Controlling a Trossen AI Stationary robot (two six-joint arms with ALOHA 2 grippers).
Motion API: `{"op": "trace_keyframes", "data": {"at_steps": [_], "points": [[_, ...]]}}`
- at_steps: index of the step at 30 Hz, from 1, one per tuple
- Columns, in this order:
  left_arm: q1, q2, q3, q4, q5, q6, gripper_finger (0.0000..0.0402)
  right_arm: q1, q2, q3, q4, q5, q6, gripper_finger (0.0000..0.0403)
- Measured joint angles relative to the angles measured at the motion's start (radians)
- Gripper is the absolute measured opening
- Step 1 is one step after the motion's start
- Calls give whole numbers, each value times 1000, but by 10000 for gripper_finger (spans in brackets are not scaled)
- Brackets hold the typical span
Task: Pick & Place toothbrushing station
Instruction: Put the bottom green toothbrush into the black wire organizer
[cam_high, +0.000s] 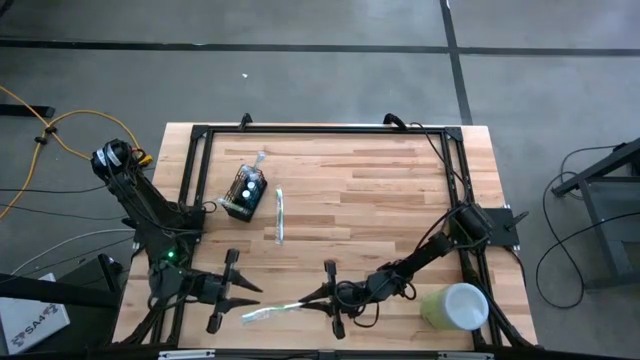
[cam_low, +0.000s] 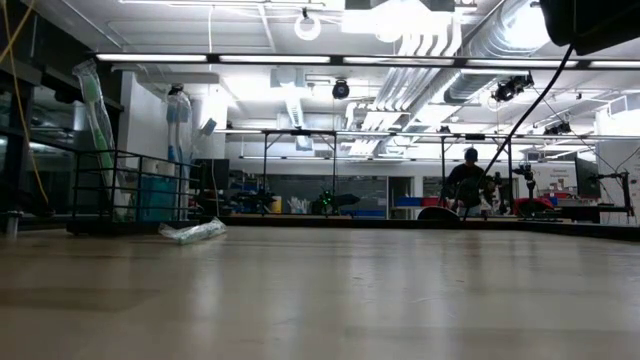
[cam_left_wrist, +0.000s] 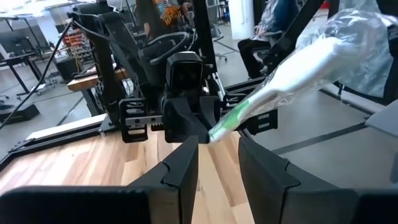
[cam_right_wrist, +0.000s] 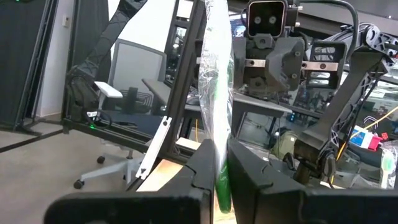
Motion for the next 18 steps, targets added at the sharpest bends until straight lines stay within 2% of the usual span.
{"op": "trace_keyframes", "data": {"at_steps": [3,13,18], "points": [[0,0,0,0,5,10,112,0,0,0,0,0,0,15],[0,0,0,5,111,21,112,-12,0,0,0,0,12,15],[0,0,0,5,117,55,116,-23,0,0,0,-13,42,15]]}}
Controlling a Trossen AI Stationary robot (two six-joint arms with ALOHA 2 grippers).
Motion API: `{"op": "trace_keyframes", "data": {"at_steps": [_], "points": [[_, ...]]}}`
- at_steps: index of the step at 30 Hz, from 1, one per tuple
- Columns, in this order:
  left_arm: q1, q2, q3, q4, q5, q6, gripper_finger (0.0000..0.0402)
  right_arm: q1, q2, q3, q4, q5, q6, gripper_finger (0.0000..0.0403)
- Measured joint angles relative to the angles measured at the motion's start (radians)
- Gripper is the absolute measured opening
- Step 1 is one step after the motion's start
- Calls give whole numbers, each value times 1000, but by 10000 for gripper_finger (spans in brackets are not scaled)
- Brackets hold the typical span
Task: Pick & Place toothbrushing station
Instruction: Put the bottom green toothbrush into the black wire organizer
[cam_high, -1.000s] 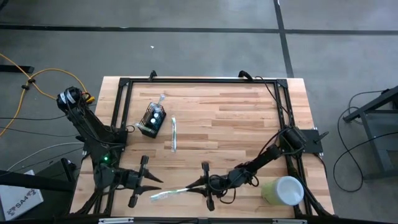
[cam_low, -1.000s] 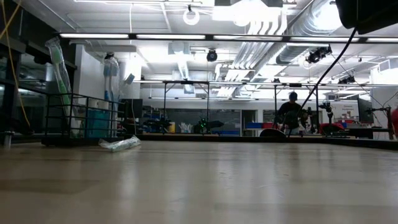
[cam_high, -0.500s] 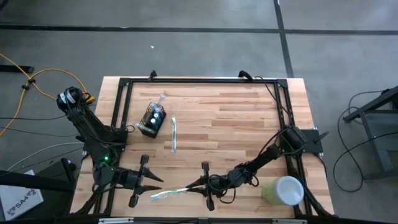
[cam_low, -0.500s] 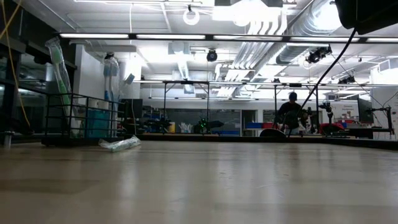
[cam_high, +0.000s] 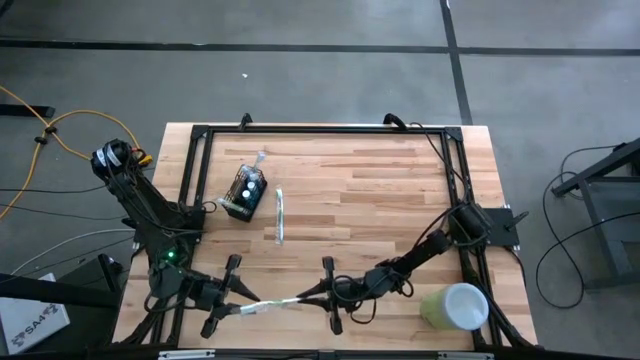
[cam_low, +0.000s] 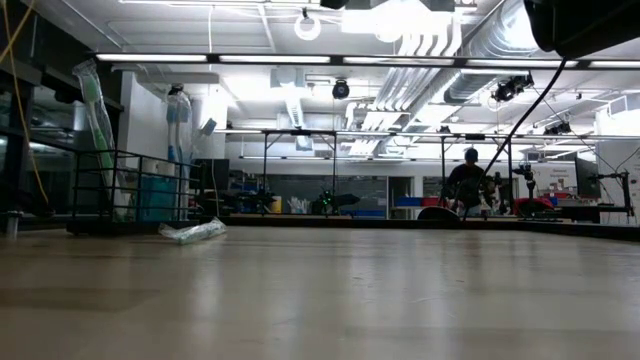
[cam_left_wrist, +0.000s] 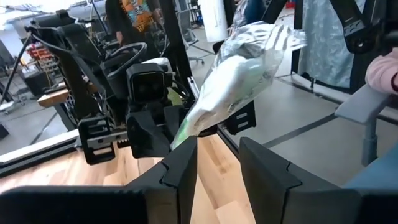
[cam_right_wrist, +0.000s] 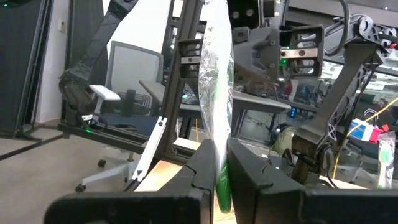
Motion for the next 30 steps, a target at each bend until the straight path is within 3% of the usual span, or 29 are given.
{"op": "trace_keyframes", "data": {"at_steps": [30], "points": [[59,1,0,79,59,130,131,-10,0,0,0,2,7,15]]}}
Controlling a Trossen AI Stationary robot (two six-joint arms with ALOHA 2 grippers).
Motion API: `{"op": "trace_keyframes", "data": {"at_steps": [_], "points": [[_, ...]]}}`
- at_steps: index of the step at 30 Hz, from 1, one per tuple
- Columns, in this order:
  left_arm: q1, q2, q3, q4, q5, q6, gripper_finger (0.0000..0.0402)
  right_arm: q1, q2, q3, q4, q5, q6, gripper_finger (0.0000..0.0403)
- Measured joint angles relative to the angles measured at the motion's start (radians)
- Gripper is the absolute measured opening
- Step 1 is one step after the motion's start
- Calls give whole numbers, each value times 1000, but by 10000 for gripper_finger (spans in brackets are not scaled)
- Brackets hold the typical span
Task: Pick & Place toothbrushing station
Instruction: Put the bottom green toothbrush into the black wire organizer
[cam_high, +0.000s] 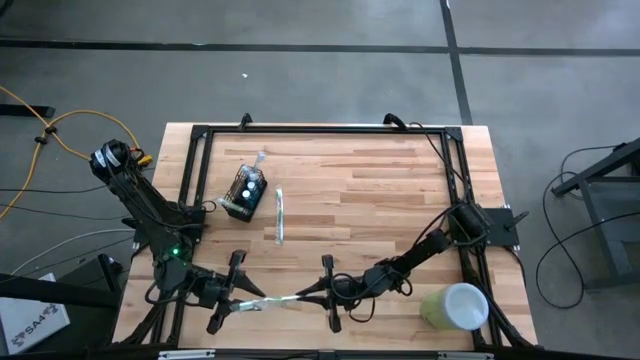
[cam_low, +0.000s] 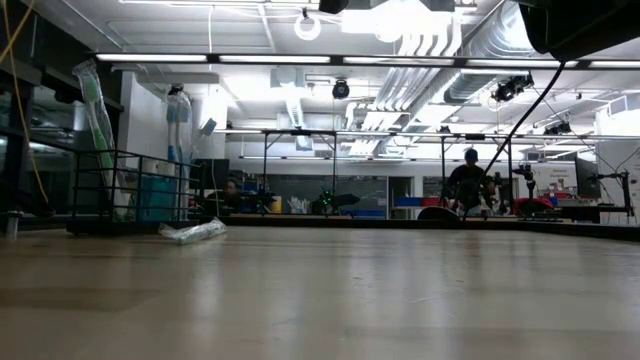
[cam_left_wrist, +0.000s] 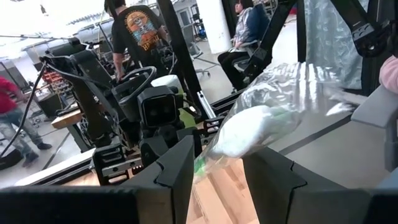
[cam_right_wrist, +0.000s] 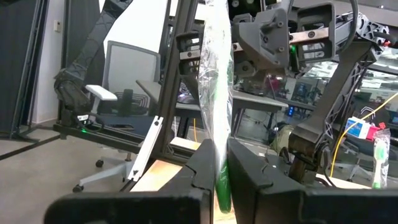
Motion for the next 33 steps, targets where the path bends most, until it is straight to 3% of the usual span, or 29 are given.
{"op": "trace_keyframes", "data": {"at_steps": [6,15,33], "points": [[0,0,0,4,0,10,102,0,0,0,0,0,0,15],[1,0,0,9,-15,3,12,0,1,0,0,-4,4,15],[1,0,0,18,-10,-2,6,0,1,0,0,-5,3,15]]}}
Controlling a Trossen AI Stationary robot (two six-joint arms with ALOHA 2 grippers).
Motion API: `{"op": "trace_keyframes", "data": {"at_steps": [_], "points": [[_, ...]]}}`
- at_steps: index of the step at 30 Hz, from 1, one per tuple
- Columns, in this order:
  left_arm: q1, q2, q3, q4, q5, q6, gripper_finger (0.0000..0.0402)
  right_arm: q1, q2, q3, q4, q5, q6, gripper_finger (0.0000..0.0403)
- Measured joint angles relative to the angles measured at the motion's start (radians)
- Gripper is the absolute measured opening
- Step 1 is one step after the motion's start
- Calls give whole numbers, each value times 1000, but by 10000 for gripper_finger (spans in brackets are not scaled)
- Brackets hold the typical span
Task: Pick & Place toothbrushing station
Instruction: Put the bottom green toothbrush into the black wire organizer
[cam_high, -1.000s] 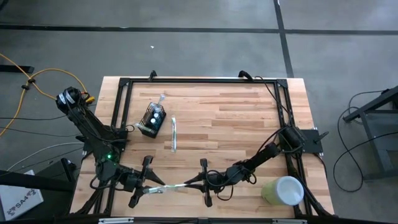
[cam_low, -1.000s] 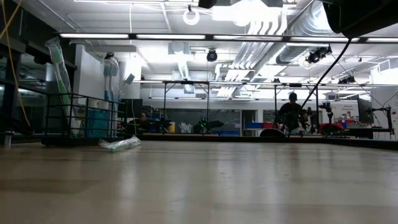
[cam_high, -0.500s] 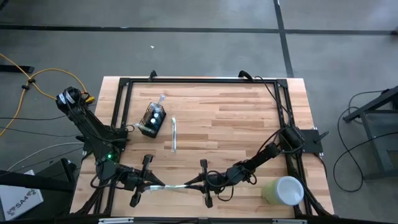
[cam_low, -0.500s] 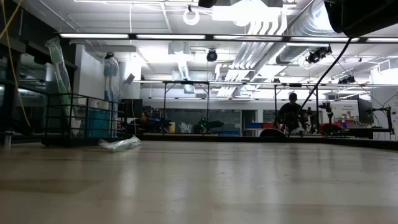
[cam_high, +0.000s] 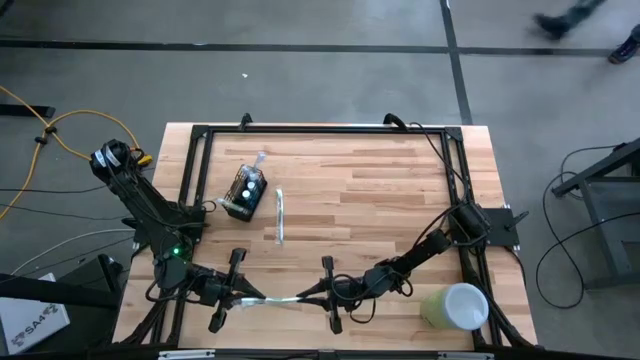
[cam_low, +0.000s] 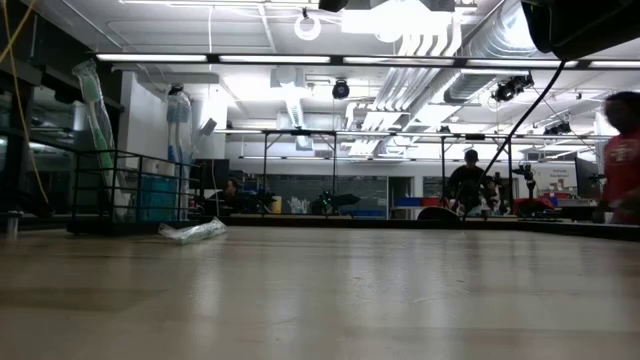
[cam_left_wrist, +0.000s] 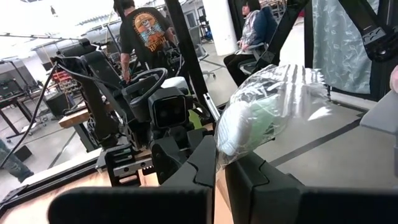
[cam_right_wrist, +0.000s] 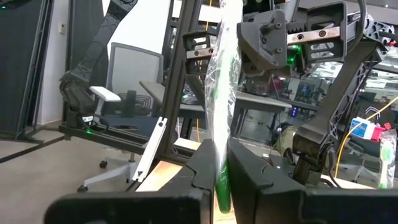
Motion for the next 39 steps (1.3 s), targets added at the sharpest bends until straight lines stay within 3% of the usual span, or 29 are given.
{"op": "trace_keyframes", "data": {"at_steps": [4,17,27,36,39], "points": [[0,0,0,0,0,-2,6,0,0,0,0,-12,0,26],[-2,0,0,0,3,-6,5,0,0,0,0,-19,-3,123],[-9,0,0,-6,-7,-24,5,0,0,0,0,-18,-2,157],[-82,0,0,-11,-255,-37,5,0,0,0,0,42,-19,182],[-116,0,0,-8,-416,-61,5,0,0,0,0,43,-26,185]]}}
